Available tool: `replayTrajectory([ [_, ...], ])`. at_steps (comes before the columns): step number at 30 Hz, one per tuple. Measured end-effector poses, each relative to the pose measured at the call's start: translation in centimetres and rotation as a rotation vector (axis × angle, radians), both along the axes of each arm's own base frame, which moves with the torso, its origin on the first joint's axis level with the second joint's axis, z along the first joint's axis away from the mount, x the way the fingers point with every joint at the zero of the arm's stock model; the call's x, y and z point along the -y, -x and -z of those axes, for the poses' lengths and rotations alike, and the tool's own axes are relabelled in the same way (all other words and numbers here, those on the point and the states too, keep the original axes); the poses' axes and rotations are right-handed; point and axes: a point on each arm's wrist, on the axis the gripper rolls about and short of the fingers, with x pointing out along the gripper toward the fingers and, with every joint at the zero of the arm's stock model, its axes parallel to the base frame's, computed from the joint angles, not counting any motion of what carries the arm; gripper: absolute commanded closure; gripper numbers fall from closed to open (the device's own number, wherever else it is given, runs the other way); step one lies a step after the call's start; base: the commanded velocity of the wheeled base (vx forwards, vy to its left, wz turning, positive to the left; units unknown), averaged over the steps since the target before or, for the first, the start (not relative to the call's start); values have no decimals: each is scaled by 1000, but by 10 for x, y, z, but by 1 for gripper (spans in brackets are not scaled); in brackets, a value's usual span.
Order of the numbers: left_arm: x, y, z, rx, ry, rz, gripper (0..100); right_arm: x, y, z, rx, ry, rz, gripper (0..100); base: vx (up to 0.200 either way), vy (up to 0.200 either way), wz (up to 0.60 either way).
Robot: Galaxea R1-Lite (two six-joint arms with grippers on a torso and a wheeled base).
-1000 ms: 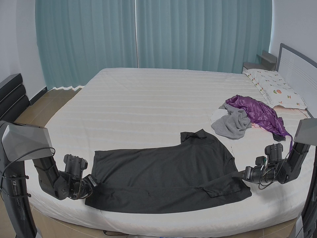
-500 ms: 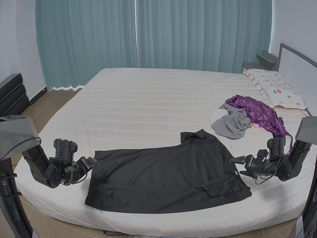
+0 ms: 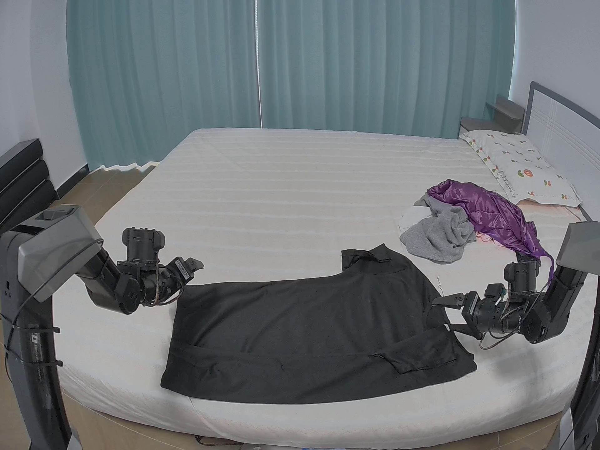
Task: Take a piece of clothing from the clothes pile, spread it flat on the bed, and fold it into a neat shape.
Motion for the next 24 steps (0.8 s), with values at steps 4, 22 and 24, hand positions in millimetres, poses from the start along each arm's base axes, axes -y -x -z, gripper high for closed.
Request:
replayTrajectory([
  [4, -2, -23, 18, 6, -36, 27, 0, 0, 1, 1, -5, -3, -1, 0, 0, 0, 0],
  [22, -10, -46, 59, -2, -68, 19, 100, -3, 2, 3, -12, -1, -13, 0, 0, 0, 0],
  [24, -10, -48, 59, 12, -61, 8, 100, -3, 2, 3, -10, 2, -14, 0, 0, 0, 0],
])
